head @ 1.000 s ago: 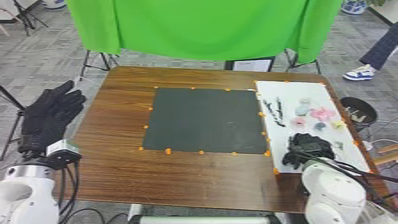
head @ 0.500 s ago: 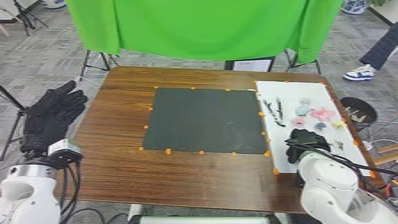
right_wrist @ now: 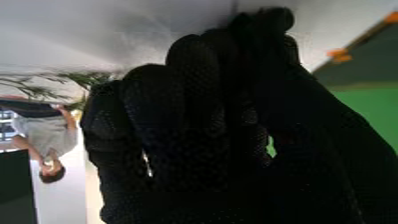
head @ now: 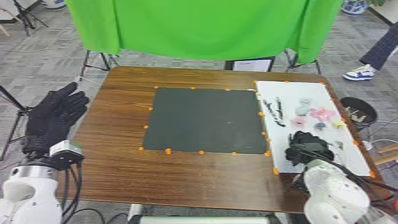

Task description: Arrange flowers

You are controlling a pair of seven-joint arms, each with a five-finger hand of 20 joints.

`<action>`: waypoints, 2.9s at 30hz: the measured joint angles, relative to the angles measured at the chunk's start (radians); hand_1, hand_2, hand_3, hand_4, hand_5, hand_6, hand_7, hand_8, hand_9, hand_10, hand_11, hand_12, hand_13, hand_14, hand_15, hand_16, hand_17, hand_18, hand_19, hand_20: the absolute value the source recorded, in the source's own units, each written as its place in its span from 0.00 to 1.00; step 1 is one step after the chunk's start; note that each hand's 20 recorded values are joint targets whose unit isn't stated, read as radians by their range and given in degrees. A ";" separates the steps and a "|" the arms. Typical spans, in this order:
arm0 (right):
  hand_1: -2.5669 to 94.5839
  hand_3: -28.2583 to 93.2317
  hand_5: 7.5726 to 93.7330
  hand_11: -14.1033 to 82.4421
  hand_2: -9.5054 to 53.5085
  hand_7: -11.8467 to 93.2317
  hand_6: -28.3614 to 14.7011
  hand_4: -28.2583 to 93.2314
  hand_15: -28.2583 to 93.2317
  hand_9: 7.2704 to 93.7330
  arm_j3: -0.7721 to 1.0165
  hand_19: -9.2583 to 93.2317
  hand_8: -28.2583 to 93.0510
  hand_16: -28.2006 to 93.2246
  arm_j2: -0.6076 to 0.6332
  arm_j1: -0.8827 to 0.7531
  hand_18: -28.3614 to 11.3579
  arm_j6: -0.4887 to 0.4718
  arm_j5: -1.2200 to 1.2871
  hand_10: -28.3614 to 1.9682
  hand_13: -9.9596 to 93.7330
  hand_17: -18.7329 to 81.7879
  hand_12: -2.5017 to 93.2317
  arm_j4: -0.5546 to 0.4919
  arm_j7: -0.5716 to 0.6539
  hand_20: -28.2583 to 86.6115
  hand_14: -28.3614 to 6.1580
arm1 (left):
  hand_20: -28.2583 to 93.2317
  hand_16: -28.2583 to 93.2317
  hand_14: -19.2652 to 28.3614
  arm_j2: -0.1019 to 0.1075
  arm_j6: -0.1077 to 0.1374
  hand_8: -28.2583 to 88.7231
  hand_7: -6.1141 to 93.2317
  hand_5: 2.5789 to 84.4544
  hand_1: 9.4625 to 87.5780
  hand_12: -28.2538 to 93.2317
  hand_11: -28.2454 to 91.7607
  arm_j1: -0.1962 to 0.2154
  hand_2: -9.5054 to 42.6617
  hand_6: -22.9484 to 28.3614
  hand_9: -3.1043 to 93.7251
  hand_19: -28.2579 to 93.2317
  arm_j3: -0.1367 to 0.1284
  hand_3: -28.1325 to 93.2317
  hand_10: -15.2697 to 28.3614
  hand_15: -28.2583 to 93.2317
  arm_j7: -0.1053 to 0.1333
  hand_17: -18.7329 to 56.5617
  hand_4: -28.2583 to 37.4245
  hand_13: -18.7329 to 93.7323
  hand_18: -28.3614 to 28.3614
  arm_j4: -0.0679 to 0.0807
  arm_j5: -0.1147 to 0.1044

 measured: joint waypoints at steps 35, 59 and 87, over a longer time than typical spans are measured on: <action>0.44 0.78 0.78 0.56 0.00 0.26 0.48 0.03 0.76 0.82 -0.086 1.00 0.17 0.54 -0.035 0.170 0.07 -0.226 0.056 0.39 0.80 0.65 0.42 -0.002 0.213 0.56 0.38 | 0.31 0.18 0.76 0.011 0.020 0.18 0.19 0.49 0.21 0.35 0.43 0.022 0.39 0.65 0.40 0.52 -0.013 0.82 0.74 0.53 0.037 0.17 0.00 0.37 0.77 -0.001 -0.056; 0.53 0.84 0.78 0.39 0.00 0.54 0.58 0.21 0.60 0.98 -0.023 0.97 0.44 0.52 -0.082 0.186 0.37 -0.173 0.125 0.66 0.99 0.87 0.50 0.070 0.223 0.42 0.63 | 0.31 0.18 0.76 0.011 0.013 0.18 0.19 0.49 0.21 0.34 0.43 -0.006 0.39 0.65 0.40 0.52 0.007 0.82 0.74 0.53 0.025 0.17 0.00 0.37 0.77 0.006 -0.058; 0.58 0.85 0.76 0.38 0.00 0.62 0.44 0.21 0.61 1.00 -0.073 0.89 0.40 0.61 0.013 0.127 0.35 0.276 0.077 0.70 1.00 0.89 0.58 -0.039 0.115 0.57 0.69 | 0.31 0.18 0.75 0.012 0.012 0.18 0.18 0.49 0.24 0.34 0.43 -0.001 0.35 0.65 0.40 0.52 0.007 0.82 0.73 0.53 0.033 0.17 0.00 0.37 0.77 0.005 -0.072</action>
